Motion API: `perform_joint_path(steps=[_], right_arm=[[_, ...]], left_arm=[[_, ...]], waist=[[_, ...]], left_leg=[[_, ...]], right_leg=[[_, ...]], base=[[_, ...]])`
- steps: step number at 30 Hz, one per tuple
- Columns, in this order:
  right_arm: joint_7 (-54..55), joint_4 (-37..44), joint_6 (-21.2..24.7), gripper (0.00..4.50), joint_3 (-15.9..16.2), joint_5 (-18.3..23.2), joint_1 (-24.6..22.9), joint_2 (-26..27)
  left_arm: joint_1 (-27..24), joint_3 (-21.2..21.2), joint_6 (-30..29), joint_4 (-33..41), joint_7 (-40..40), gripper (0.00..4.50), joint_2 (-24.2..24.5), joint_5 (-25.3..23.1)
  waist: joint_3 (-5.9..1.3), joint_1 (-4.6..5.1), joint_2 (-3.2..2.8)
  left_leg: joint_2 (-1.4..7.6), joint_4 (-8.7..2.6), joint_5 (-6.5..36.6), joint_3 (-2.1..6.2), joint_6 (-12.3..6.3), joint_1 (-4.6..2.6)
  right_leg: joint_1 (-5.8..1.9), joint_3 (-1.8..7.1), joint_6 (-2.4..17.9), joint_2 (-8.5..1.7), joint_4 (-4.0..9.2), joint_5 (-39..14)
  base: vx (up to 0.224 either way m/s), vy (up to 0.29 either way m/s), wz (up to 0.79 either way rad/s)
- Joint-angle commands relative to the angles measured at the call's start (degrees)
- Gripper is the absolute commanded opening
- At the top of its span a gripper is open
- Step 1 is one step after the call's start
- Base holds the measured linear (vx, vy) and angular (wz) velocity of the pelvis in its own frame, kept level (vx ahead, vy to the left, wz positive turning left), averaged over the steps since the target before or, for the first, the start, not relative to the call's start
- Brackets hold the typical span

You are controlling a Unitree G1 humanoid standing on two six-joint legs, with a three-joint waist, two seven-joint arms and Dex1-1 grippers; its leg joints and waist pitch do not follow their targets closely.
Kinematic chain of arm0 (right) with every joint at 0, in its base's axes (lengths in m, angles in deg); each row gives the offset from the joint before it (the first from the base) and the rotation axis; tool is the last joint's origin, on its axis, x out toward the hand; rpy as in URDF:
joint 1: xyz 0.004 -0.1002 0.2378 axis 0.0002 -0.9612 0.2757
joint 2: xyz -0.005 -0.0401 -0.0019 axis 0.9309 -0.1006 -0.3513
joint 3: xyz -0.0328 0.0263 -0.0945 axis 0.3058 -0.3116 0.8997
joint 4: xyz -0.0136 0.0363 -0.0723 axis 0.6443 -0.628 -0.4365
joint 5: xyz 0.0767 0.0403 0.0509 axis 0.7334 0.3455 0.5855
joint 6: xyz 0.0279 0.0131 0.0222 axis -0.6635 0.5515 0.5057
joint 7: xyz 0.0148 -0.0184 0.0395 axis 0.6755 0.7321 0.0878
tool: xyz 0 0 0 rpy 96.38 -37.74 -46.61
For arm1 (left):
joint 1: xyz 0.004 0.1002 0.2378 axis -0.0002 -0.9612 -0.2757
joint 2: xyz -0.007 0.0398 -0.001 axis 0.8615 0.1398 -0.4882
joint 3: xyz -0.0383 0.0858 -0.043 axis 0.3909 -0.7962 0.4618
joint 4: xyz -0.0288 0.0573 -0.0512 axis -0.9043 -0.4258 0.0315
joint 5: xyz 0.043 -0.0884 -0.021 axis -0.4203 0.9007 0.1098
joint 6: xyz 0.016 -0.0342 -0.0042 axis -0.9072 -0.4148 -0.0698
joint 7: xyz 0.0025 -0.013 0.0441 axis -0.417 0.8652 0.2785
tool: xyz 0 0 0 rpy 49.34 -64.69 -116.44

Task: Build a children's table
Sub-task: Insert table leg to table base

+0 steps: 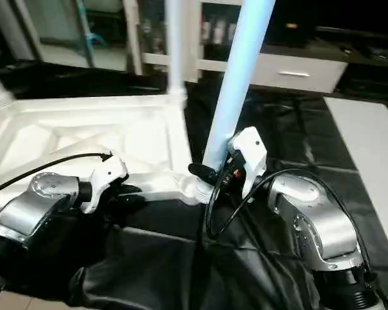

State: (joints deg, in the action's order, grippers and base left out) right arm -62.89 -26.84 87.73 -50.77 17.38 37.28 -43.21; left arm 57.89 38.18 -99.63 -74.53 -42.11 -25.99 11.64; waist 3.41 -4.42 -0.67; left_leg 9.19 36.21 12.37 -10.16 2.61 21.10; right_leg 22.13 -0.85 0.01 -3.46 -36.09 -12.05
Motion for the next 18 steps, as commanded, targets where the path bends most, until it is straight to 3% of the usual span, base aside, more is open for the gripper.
perform_joint_path(steps=[1,6,7,8,9,12,13,18], right_arm=[[0.3,1.9,-0.2,1.83,-0.5,0.4,-0.1,-0.3],[0.4,3.0,0.2,1.83,-1.1,0.6,-0.9,-0.9],[0.5,3.0,0.2,1.83,-1.1,0.6,-1.0,-0.9],[0.5,3.1,0.2,1.83,-1.2,0.6,-1.1,-1.0],[0.5,3.2,0.2,1.83,-1.3,0.5,-1.2,-1.0],[0.8,3.9,0.4,1.83,-1.8,0.6,-1.7,-1.4],[0.9,4.1,0.4,1.83,-1.9,0.6,-1.9,-1.5],[1.1,5.1,0.7,1.83,-2.3,0.8,-2.7,-1.9]], left_arm=[[2.5,-0.9,2.7,0.9,-2.4,0.71,-1.3,0.7],[3.4,-1.8,4.2,-1.2,-5.4,0.68,-1.8,0.3],[3.5,-1.8,4.1,-1.3,-5.5,1.22,-1.9,0.3],[3.7,-1.7,3.9,-1.5,-5.8,1.36,-2.1,0.5],[4.0,-1.5,3.8,-1.8,-6.2,1.36,-2.4,0.7],[5.4,-2.2,6.0,-2.6,-8.5,1.68,-2.6,0.2],[5.8,-2.3,6.5,-2.8,-9.1,1.80,-2.8,0.4],[8.1,-3.2,9.5,-5.5,-11.1,1.80,-3.5,-0.9]], waist=[[-3.49,0.54,-0.68],[-3.57,0.16,-0.68],[-3.59,0.07,-0.68],[-3.57,0.22,-1.05],[-3.65,0.12,-0.80],[-3.57,0.13,-1.31],[-3.60,0.18,-1.57],[-3.69,1.24,-1.23]], left_leg=[[3.67,-5.60,11.8,1.30,1.92,-1.54],[3.59,-5.53,10.0,1.30,1.53,-1.21],[3.59,-5.50,9.8,1.28,1.52,-1.21],[3.55,-5.52,10.1,1.26,1.72,-1.26],[3.60,-5.48,9.6,1.32,1.66,-1.11],[3.64,-5.52,9.5,1.36,1.60,-1.06],[3.62,-5.53,9.6,1.41,1.77,-1.01],[3.32,-5.34,8.6,1.44,0.80,-0.62]], right_leg=[[-1.47,2.40,13.4,-4.10,4.25,-7.5],[-1.75,2.45,13.0,-4.31,4.16,-5.9],[-1.80,2.46,13.0,-4.34,4.16,-5.8],[-1.76,2.43,13.0,-4.24,4.27,-5.7],[-2.03,2.45,13.1,-4.30,4.05,-5.0],[-1.98,2.43,13.4,-4.42,4.29,-5.6],[-2.07,2.41,13.4,-4.36,4.20,-5.1],[-2.70,2.37,13.9,-4.36,4.12,-3.7]], base=[[0.000,0.000,0.00],[0.000,0.000,0.00],[0.000,0.000,0.00],[0.000,0.000,0.00],[0.000,0.000,0.00],[0.000,0.000,0.00],[0.000,0.000,0.00],[0.000,0.000,0.00]])
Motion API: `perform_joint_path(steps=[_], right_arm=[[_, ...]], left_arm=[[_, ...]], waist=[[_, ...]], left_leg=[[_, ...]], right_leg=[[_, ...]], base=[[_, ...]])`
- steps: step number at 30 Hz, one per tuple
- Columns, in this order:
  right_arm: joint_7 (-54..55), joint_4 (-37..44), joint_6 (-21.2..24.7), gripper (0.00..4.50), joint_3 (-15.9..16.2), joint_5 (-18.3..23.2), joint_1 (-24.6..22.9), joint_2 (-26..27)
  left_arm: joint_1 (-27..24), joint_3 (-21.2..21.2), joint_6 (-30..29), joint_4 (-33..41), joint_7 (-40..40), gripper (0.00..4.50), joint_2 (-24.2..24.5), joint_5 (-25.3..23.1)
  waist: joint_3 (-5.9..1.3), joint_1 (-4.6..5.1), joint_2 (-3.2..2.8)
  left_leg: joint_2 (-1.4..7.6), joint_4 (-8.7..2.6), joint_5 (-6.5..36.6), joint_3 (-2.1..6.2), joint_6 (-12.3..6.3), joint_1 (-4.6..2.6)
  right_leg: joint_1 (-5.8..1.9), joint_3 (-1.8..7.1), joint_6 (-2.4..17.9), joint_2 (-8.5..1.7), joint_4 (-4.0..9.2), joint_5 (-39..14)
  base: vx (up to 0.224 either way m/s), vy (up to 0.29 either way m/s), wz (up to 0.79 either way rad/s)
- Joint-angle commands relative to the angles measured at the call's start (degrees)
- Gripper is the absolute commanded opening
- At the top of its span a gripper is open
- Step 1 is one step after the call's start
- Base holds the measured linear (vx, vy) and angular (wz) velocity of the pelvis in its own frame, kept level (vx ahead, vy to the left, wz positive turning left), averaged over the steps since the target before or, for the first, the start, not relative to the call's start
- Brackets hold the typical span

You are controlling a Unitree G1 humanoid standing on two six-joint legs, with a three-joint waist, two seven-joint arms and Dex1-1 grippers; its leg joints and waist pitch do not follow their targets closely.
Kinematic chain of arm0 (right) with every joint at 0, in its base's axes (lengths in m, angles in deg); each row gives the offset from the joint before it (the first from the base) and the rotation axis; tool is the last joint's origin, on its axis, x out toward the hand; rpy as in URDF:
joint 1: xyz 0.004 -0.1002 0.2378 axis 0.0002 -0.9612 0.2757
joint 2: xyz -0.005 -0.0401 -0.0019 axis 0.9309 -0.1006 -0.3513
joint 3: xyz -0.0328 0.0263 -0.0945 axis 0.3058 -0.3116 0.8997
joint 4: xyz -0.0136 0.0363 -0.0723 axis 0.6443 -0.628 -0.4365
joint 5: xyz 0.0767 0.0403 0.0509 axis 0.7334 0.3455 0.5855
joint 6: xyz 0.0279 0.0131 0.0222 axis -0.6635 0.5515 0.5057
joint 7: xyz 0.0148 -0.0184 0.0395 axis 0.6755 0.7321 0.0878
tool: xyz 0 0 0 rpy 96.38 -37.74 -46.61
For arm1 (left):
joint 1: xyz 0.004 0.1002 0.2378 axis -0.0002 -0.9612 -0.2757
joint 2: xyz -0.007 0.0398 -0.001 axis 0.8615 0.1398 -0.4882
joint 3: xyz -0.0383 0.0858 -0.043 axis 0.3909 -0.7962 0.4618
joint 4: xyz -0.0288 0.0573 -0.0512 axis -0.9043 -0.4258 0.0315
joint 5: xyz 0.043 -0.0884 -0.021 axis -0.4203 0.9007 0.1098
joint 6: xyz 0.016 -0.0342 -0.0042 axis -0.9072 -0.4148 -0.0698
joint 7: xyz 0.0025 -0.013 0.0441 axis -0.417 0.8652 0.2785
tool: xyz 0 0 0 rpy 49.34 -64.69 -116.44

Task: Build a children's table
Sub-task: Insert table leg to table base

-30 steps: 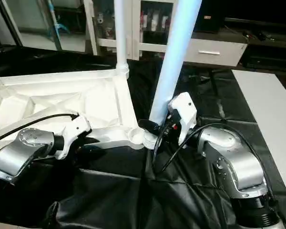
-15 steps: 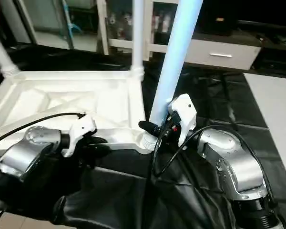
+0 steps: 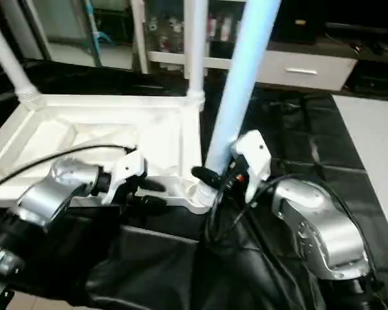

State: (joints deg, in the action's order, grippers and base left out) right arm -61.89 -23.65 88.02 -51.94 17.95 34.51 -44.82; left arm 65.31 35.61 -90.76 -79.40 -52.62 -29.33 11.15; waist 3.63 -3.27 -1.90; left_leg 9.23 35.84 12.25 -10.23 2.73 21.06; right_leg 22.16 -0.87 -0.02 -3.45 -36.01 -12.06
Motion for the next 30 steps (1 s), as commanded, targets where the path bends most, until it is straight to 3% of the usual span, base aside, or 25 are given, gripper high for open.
perform_joint_path(steps=[1,2,3,5,12,19,20,22,23,25,26,27,30], right_arm=[[0.3,2.4,0.5,1.83,-1.3,0.2,-0.4,-0.5],[0.4,2.6,0.5,1.83,-1.4,0.2,-0.5,-0.5],[0.6,3.0,0.7,1.83,-1.5,0.3,-0.8,-0.7],[0.8,3.4,0.8,1.83,-1.7,0.4,-1.1,-0.8],[1.6,5.3,1.3,1.83,-2.2,0.9,-2.4,-1.3],[1.9,5.6,1.5,1.83,-2.2,1.1,-2.8,-1.2],[1.9,5.5,1.5,1.83,-2.1,1.1,-2.6,-1.1],[1.8,5.4,1.6,1.83,-2.0,1.2,-2.4,-1.0],[1.8,5.2,1.6,1.83,-1.8,1.2,-2.3,-0.9],[1.8,5.1,1.7,1.83,-1.7,1.2,-2.1,-0.9],[1.8,5.1,1.7,1.83,-1.6,1.2,-2.0,-0.8],[1.6,4.8,1.6,1.83,-1.5,1.2,-1.8,-0.8],[1.3,4.0,1.4,1.83,-1.3,1.2,-1.1,-0.8]], left_arm=[[1.8,-0.8,1.0,-1.9,-1.0,1.80,-0.8,-0.9],[2.0,-0.9,1.2,-2.2,-1.1,1.80,-0.9,-1.0],[2.6,-1.4,1.5,-2.9,-1.6,1.80,-0.8,-1.7],[3.0,-2.1,2.2,-4.0,-2.3,1.80,-0.6,-2.8],[3.2,-3.9,4.3,-7.6,-3.0,1.80,0.6,-6.0],[2.1,-2.3,2.1,-8.5,-0.7,1.80,1.3,-6.4],[1.8,-1.6,1.3,-8.5,-0.4,1.65,1.2,-6.0],[1.6,-1.2,1.1,-8.5,-0.3,1.45,1.1,-5.7],[1.0,-1.0,1.0,-8.1,-0.7,1.37,1.3,-5.5],[0.5,-1.1,0.9,-7.7,-1.2,1.09,1.5,-5.3],[0.4,-1.1,1.0,-7.6,-1.2,1.09,1.6,-5.3],[0.1,-1.3,1.0,-7.4,-1.3,1.09,1.9,-5.5],[0.0,-1.5,1.0,-7.5,-1.0,0.79,2.1,-5.8]], waist=[[-3.93,0.29,-1.32],[-3.93,0.66,-0.60],[-3.99,0.75,-1.00],[-3.96,1.05,-0.73],[-3.96,1.67,-1.85],[-3.99,1.56,-2.01],[-4.01,1.60,-1.28],[-3.94,1.48,-1.72],[-3.94,1.44,-1.49],[-3.88,1.46,-1.58],[-3.88,1.52,-1.04],[-3.93,1.40,-1.32],[-3.83,1.47,-1.21]], left_leg=[[3.24,-4.86,8.1,1.67,0.57,-0.50],[3.25,-4.81,8.3,1.52,0.29,-0.55],[3.25,-4.80,8.3,1.61,0.23,-0.58],[3.14,-4.76,8.1,1.52,-0.41,-0.43],[3.27,-4.73,8.6,1.60,-0.96,-0.55],[3.31,-4.70,8.1,1.52,-1.11,-0.55],[3.31,-4.73,8.1,1.43,-1.22,-0.52],[3.32,-4.69,8.1,1.48,-1.31,-0.54],[3.36,-4.73,7.9,1.50,-1.39,-0.55],[3.37,-4.76,8.1,1.48,-1.45,-0.56],[3.37,-4.79,8.0,1.42,-1.56,-0.48],[3.41,-4.76,7.8,1.51,-1.56,-0.52],[3.40,-4.78,7.9,1.44,-1.67,-0.56]], right_leg=[[-2.76,2.37,14.2,-4.49,3.88,-3.5],[-2.75,2.35,14.4,-4.24,4.19,-3.3],[-2.83,2.34,14.8,-4.28,4.07,-2.9],[-2.98,2.38,14.9,-4.27,4.31,-3.4],[-2.85,2.30,15.0,-4.18,4.53,-6.2],[-2.75,2.26,15.7,-4.17,4.42,-5.0],[-2.80,2.27,15.7,-4.14,4.46,-5.0],[-2.70,2.31,15.6,-4.30,4.51,-6.2],[-2.70,2.31,15.5,-4.30,4.44,-6.4],[-2.59,2.30,15.3,-4.28,4.52,-6.8],[-2.63,2.32,15.2,-4.26,4.55,-6.8],[-2.64,2.34,15.2,-4.39,4.41,-6.8],[-2.49,2.33,15.0,-4.33,4.53,-7.5]], base=[[0.000,0.000,0.00],[0.000,0.000,0.00],[0.000,0.000,0.00],[0.000,0.000,0.00],[0.000,0.000,0.00],[0.000,0.000,0.00],[0.000,0.000,0.00],[0.000,0.000,0.00],[0.000,0.000,0.00],[0.000,0.000,0.00],[0.000,0.000,0.00],[0.000,0.000,0.00],[0.000,0.000,0.00]])
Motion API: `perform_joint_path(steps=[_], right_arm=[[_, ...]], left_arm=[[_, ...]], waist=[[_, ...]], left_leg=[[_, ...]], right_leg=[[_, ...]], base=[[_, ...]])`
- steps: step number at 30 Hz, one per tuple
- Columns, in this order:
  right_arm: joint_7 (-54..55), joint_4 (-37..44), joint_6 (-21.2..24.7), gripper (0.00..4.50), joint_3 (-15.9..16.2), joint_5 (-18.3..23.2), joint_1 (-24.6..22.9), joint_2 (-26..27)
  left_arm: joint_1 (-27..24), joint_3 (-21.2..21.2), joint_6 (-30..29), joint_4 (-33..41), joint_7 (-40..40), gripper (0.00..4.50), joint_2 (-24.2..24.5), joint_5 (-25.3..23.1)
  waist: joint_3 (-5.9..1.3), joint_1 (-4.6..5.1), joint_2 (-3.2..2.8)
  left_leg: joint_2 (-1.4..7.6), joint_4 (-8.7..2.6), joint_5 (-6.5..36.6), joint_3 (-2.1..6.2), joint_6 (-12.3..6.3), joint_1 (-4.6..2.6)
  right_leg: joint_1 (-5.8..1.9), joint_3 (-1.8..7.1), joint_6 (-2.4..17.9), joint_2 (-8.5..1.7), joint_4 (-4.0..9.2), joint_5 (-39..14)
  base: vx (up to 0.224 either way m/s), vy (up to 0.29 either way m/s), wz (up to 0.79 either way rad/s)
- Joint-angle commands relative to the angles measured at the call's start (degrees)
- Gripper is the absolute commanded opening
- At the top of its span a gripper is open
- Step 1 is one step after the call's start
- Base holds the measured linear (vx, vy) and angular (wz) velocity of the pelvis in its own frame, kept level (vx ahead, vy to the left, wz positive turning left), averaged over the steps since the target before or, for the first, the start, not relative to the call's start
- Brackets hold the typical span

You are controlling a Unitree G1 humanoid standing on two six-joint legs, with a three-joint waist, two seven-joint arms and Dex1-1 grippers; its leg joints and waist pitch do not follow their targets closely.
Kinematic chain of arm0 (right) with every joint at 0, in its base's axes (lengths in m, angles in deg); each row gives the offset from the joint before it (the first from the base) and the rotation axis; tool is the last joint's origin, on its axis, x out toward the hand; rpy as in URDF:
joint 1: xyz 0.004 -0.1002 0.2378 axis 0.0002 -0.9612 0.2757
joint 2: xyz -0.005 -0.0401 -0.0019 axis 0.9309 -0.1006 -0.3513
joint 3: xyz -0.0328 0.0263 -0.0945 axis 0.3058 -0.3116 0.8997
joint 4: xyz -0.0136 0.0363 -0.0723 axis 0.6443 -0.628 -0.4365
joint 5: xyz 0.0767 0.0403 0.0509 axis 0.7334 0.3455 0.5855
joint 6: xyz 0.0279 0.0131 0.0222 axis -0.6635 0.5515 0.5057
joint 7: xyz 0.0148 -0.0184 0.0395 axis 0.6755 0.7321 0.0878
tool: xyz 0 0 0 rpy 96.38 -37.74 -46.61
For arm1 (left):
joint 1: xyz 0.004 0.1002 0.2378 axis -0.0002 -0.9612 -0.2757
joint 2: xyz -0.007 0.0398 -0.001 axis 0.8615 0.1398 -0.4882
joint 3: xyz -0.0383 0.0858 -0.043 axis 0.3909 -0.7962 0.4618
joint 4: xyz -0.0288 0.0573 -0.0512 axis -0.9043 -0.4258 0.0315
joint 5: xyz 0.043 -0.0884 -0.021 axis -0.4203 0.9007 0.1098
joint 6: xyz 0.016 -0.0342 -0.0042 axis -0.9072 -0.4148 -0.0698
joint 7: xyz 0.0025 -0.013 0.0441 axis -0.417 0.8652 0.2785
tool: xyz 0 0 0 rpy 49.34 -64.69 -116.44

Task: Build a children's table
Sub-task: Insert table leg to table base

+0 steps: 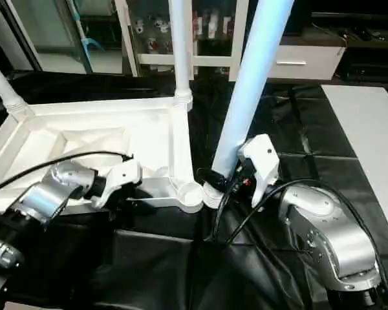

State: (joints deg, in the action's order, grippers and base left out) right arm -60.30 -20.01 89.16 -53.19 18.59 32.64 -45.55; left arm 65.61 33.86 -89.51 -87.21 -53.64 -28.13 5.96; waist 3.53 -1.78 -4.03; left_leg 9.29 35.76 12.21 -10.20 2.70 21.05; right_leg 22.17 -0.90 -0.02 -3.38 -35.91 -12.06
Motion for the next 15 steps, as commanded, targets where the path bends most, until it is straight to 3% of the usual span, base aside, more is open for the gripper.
perform_joint_path(steps=[1,11,15], right_arm=[[-0.4,0.1,0.2,1.83,0.0,0.6,1.0,-0.1],[-0.6,-0.5,0.1,1.83,0.1,0.6,1.9,-0.2],[0.7,-1.9,1.9,1.83,0.0,1.3,3.6,1.4]], left_arm=[[-0.3,0.4,-0.1,0.1,0.1,0.71,0.9,-0.6],[-1.6,1.0,0.2,1.3,-0.2,0.05,1.6,-1.0],[-3.1,1.7,0.6,3.1,-0.5,0.01,1.2,0.6]], waist=[[-3.74,-0.06,0.81],[-3.83,0.05,0.92],[-3.86,0.30,0.55]], left_leg=[[3.34,-4.68,7.9,1.40,-1.59,-0.58],[3.32,-4.67,7.1,1.43,-1.75,-0.47],[3.26,-4.59,6.7,1.42,-1.96,-0.47]], right_leg=[[-2.47,2.39,14.9,-4.42,4.44,-7.8],[-2.56,2.34,14.7,-4.41,4.30,-6.7],[-2.52,2.29,15.3,-4.40,4.19,-5.5]], base=[[0.000,0.000,0.00],[0.000,0.000,0.00],[0.000,0.000,0.00]])
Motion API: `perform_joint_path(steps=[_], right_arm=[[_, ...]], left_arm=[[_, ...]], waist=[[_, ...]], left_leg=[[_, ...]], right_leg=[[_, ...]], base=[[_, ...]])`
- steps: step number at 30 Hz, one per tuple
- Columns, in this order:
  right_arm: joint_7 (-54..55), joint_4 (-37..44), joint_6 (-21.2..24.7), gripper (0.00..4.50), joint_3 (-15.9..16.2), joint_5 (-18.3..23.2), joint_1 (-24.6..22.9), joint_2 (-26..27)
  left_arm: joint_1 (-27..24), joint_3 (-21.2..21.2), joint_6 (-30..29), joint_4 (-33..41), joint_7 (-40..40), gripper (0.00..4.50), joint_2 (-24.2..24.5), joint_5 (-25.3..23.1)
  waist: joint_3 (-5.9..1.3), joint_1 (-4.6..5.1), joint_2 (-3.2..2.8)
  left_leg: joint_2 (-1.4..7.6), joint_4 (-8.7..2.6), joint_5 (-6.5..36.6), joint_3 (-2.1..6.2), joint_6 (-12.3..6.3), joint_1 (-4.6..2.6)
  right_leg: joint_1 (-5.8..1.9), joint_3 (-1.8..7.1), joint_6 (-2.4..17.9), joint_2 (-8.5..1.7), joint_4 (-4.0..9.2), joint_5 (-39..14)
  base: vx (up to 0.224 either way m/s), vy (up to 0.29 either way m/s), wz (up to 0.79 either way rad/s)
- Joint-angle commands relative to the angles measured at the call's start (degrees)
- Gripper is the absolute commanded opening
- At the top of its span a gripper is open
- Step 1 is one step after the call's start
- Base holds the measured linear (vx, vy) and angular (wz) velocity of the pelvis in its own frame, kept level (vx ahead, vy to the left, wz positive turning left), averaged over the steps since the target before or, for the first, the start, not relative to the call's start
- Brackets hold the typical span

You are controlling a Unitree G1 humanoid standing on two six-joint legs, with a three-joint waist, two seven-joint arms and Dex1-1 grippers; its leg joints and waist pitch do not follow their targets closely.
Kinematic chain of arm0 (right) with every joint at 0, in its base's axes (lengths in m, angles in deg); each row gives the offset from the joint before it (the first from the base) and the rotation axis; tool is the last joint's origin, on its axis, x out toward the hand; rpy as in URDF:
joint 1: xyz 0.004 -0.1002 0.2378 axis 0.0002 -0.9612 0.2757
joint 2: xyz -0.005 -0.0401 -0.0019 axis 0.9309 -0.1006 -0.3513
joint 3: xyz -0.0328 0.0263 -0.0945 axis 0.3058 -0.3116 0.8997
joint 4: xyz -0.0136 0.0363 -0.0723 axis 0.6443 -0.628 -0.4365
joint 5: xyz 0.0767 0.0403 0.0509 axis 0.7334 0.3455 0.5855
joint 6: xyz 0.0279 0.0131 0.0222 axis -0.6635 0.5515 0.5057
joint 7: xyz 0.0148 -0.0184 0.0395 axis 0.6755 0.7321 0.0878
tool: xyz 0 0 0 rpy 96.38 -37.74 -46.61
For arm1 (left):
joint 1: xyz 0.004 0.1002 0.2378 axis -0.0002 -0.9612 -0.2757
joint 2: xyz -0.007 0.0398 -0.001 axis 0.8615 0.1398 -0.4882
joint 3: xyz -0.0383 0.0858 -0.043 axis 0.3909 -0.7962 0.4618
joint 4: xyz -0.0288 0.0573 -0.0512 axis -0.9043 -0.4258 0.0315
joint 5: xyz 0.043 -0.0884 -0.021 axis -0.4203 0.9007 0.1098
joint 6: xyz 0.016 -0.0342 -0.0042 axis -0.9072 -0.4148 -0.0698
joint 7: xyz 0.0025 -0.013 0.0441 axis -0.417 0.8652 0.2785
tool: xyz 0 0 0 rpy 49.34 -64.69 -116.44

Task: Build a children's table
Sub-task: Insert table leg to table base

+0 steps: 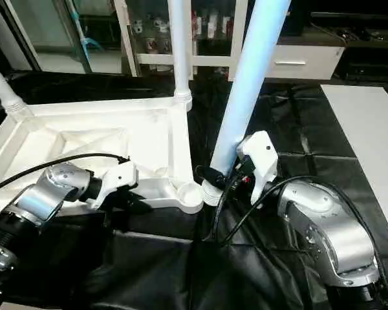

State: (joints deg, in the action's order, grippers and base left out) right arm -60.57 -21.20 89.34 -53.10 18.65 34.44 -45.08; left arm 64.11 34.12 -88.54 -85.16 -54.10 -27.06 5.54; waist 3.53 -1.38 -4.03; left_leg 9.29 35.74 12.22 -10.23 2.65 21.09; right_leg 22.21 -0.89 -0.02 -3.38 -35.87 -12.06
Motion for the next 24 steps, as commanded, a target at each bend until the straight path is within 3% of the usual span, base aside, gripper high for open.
perform_joint_path(steps=[1,5,6,9,10,14,15,16,21,24], right_arm=[[1.0,-0.8,1.8,1.83,-0.1,1.3,1.8,1.0],[2.7,-3.4,4.0,1.83,-0.1,1.6,3.9,2.6],[2.5,-4.3,4.5,1.83,0.2,1.6,4.5,2.8],[1.3,-6.4,6.0,1.83,2.0,1.3,6.4,2.8],[1.0,-7.0,6.3,1.83,2.6,1.2,7.0,2.9],[0.5,-8.5,7.2,1.83,3.5,1.2,8.4,3.3],[0.1,-9.4,8.2,1.83,4.2,1.3,9.6,3.5],[-0.3,-9.7,9.1,1.83,4.7,1.6,10.4,3.6],[-1.7,-10.3,12.8,1.83,6.9,1.9,12.5,2.9],[-1.8,-10.7,13.2,1.83,7.4,1.8,12.8,2.9]], left_arm=[[-1.6,1.4,-0.4,1.1,0.0,0.01,0.1,1.1],[-3.0,1.3,-1.1,3.6,-0.2,0.00,-0.4,2.0],[-3.6,1.0,-1.5,4.9,-0.2,0.00,-0.6,2.2],[-4.8,0.8,-2.5,6.9,0.5,0.00,-1.7,2.2],[-4.9,0.7,-2.4,7.0,0.7,0.00,-1.8,2.0],[-5.1,0.6,-2.5,7.3,1.0,0.00,-1.9,1.7],[-5.1,0.7,-2.7,7.4,1.4,0.00,-2.0,1.3],[-5.2,0.8,-3.0,7.6,1.7,0.00,-2.1,1.0],[-5.3,1.1,-3.5,8.2,2.8,0.00,-2.4,0.2],[-5.2,1.2,-3.6,8.4,2.8,0.00,-2.4,0.2]], waist=[[-3.82,0.01,0.65],[-3.95,0.00,0.65],[-3.94,0.04,1.02],[-4.02,-0.09,0.99],[-3.95,-0.17,1.25],[-3.81,-0.39,1.25],[-3.85,-0.39,1.80],[-3.87,-0.38,1.55],[-3.92,-0.52,2.02],[-3.93,-0.57,1.93]], left_leg=[[3.23,-4.60,6.9,1.42,-1.90,-0.48],[3.27,-4.62,6.3,1.40,-1.77,-0.57],[3.24,-4.59,6.1,1.32,-1.85,-0.52],[3.28,-4.50,4.9,1.35,-2.22,-0.42],[3.28,-4.45,5.0,1.27,-2.50,-0.43],[3.27,-4.53,5.6,1.20,-2.25,-0.53],[3.28,-4.55,5.4,1.16,-2.22,-0.46],[3.25,-4.59,5.0,1.24,-2.21,-0.47],[3.27,-4.46,3.6,1.14,-2.72,-0.46],[3.32,-4.52,4.1,1.14,-2.41,-0.51]], right_leg=[[-2.59,2.28,15.4,-4.38,4.21,-5.7],[-2.56,2.25,15.6,-4.32,4.14,-5.4],[-2.58,2.27,15.6,-4.27,4.17,-5.1],[-2.73,2.23,15.8,-4.38,3.87,-4.2],[-2.68,2.27,15.6,-4.41,3.96,-4.9],[-2.46,2.29,14.8,-4.39,4.22,-7.8],[-2.51,2.32,14.4,-4.33,4.15,-7.7],[-2.50,2.25,14.4,-4.35,4.05,-7.8],[-2.47,2.31,14.1,-4.36,3.94,-6.9],[-2.36,2.30,14.0,-4.41,4.03,-7.0]], base=[[0.000,0.000,0.00],[0.000,0.000,0.00],[0.000,0.000,0.00],[0.000,0.000,0.00],[0.000,0.000,0.00],[0.000,0.000,0.00],[0.000,0.000,0.00],[0.000,0.000,0.00],[0.000,0.000,0.00],[0.000,0.000,0.00]])
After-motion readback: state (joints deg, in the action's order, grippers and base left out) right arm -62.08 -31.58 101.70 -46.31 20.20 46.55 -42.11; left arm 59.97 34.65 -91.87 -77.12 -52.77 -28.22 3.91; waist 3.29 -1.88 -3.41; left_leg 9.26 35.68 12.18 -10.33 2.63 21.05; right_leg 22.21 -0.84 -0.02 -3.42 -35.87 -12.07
